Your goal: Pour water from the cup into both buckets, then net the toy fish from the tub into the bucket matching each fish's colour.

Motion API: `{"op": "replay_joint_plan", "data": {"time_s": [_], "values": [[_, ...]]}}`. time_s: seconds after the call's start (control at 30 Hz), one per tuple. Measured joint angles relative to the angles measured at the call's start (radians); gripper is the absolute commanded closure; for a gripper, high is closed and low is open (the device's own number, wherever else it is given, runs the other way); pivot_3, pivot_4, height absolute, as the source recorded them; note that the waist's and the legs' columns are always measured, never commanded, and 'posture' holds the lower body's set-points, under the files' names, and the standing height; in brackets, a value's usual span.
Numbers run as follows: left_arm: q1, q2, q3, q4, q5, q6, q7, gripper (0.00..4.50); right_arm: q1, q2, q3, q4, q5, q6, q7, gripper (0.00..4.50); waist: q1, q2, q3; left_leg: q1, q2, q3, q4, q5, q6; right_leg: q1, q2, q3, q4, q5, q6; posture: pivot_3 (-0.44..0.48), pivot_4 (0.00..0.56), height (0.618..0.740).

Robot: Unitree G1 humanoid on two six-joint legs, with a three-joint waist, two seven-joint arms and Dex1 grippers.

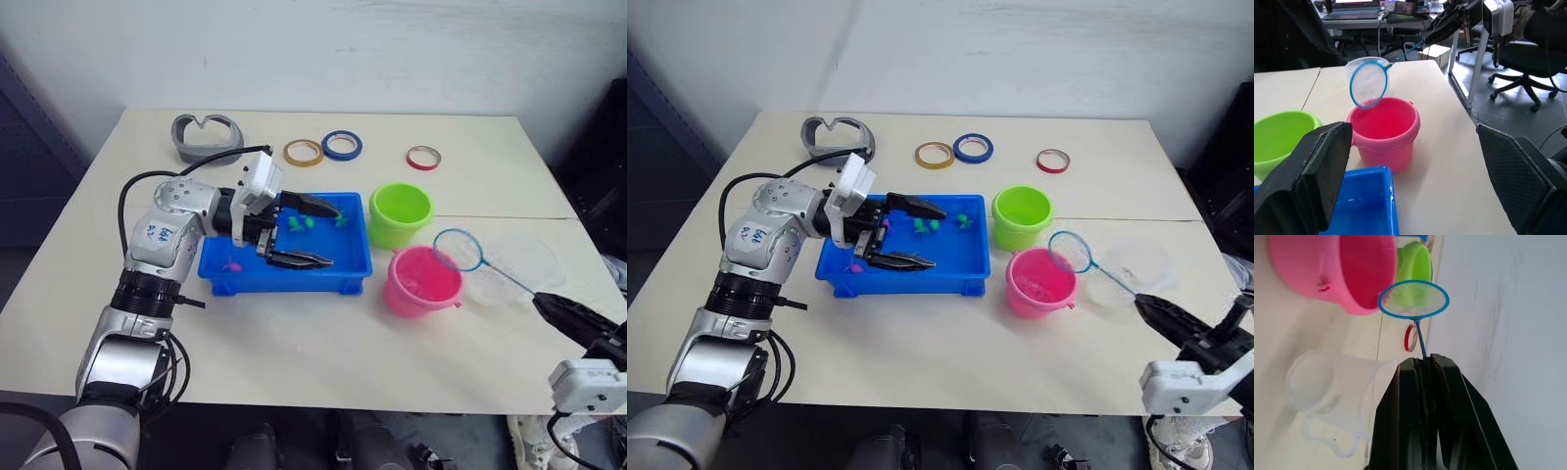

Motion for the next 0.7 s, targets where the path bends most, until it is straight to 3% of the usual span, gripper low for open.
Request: {"op": "replay_joint_plan", "data": {"time_s": [0.2,0.3,0.37,0.47,0.53,0.7], "values": [[0.043,0.06,0.042,0.008,0.009,0.019,0.039,0.07,-0.103,-0.092,0.116,-0.17,0.519,0.564,0.067,4.5,-0.008,0.001,0.0,0.0,0.001,0.0,0.003,0.0,0.0,0.0,0.0,0.0,0.004,0.0,0.0,0.0,0.15,0.74],[0.098,0.127,0.098,-0.039,0.005,0.059,0.08,0.07,-0.271,-0.186,0.245,-0.223,0.7,0.835,0.058,4.5,-0.017,0.001,-0.001,0.0,0.001,-0.002,0.004,0.0,0.0,0.0,0.0,-0.001,0.006,0.0,0.0,0.0,0.15,0.74],[0.177,0.188,0.139,-0.076,0.004,0.088,0.101,0.07,-0.508,-0.195,0.408,-0.217,0.792,1.012,0.032,4.5,-0.031,0.002,0.0,0.0,0.002,-0.002,0.004,0.0,-0.001,0.0,0.0,-0.001,0.006,0.0,0.0,0.0,0.15,0.74],[0.265,0.241,0.182,-0.135,-0.007,0.138,0.13,0.07,-0.769,-0.172,0.61,-0.173,0.804,1.132,0.035,4.5,-0.027,0.001,0.001,-0.002,0.002,-0.004,0.006,0.0,-0.001,-0.002,0.0,-0.003,0.006,0.0,0.0,0.0,0.15,0.74],[0.324,0.284,0.234,-0.189,-0.029,0.181,0.161,0.07,-0.935,-0.135,0.776,-0.079,0.719,1.149,0.075,4.5,-0.024,0.001,0.001,-0.003,0.002,-0.004,0.006,0.0,0.0,-0.002,-0.001,-0.003,0.004,0.0,0.0,0.0,0.15,0.74],[0.453,0.361,0.341,-0.294,-0.048,0.236,0.209,0.07,-1.119,-0.048,0.999,0.186,0.491,1.002,0.185,4.5,-0.019,0.001,0.001,-0.005,0.0,-0.004,0.006,-0.003,0.005,-0.002,-0.004,-0.004,-0.001,0.0,0.0,0.0,0.15,0.74]]}}
